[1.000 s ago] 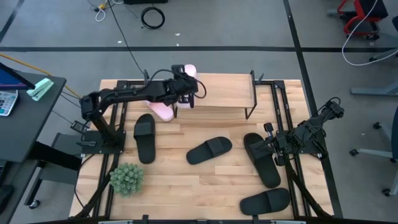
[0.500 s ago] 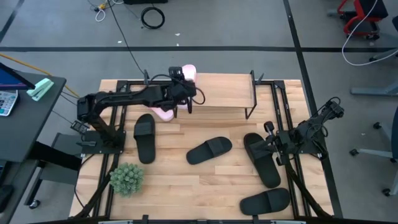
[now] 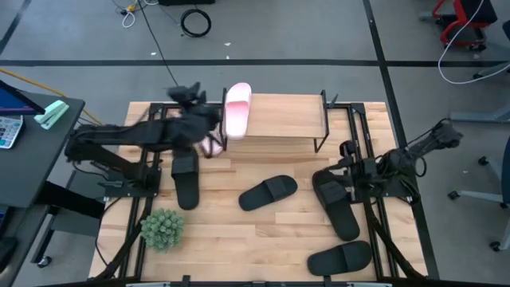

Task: Pick and place slides into the shelf
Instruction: Put the pink slides on the shelf

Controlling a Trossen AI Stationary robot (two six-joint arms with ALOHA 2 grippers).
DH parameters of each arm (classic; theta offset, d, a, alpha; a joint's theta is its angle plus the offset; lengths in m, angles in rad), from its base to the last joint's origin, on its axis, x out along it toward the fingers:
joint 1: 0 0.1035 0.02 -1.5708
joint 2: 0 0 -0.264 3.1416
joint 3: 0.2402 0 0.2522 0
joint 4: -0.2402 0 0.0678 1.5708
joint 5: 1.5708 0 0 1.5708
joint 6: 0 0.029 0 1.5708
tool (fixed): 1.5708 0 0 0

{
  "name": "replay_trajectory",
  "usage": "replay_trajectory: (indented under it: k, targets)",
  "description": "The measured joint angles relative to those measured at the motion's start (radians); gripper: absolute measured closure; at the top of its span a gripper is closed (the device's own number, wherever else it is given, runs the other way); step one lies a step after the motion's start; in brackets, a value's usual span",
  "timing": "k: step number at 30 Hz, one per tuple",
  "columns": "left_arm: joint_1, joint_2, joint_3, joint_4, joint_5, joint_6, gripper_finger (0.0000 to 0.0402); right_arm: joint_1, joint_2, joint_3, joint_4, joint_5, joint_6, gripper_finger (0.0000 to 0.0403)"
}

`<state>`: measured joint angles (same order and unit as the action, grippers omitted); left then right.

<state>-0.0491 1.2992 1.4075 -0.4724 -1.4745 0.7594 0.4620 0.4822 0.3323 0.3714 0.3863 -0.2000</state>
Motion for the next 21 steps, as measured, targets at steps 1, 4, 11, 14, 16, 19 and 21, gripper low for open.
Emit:
replay_trajectory:
  k: [1,4,11,14,16,19,21]
  targets:
    - [-0.009,-0.026,0.0,0.001,0.0,-0.03,0.0221,-0.017,0.065,0.061,-0.003,-0.004,-0.046,0.0298]
    - [-0.036,-0.091,0.0,0.0,0.0,-0.151,0.0221,-0.07,0.277,0.279,-0.074,-0.056,-0.218,0.028]
    - [-0.084,-0.194,0.0,-0.002,0.001,-0.304,0.0226,-0.253,0.78,0.903,-0.553,-0.076,-0.468,0.025]
    - [-0.094,-0.217,0.0,-0.004,0.001,-0.304,0.023,-0.353,0.983,1.136,-0.668,-0.137,-0.474,0.0244]
    - [-0.096,-0.227,0.0,-0.005,0.001,-0.303,0.0233,-0.413,1.112,1.26,-0.712,-0.228,-0.479,0.0243]
    - [-0.096,-0.235,0.0,-0.007,0.001,-0.304,0.0238,-0.489,1.287,1.434,-0.761,-0.36,-0.535,0.0243]
    - [-0.096,-0.238,0.0,-0.016,0.001,-0.303,0.0241,-0.533,1.386,1.537,-0.79,-0.407,-0.585,0.0243]
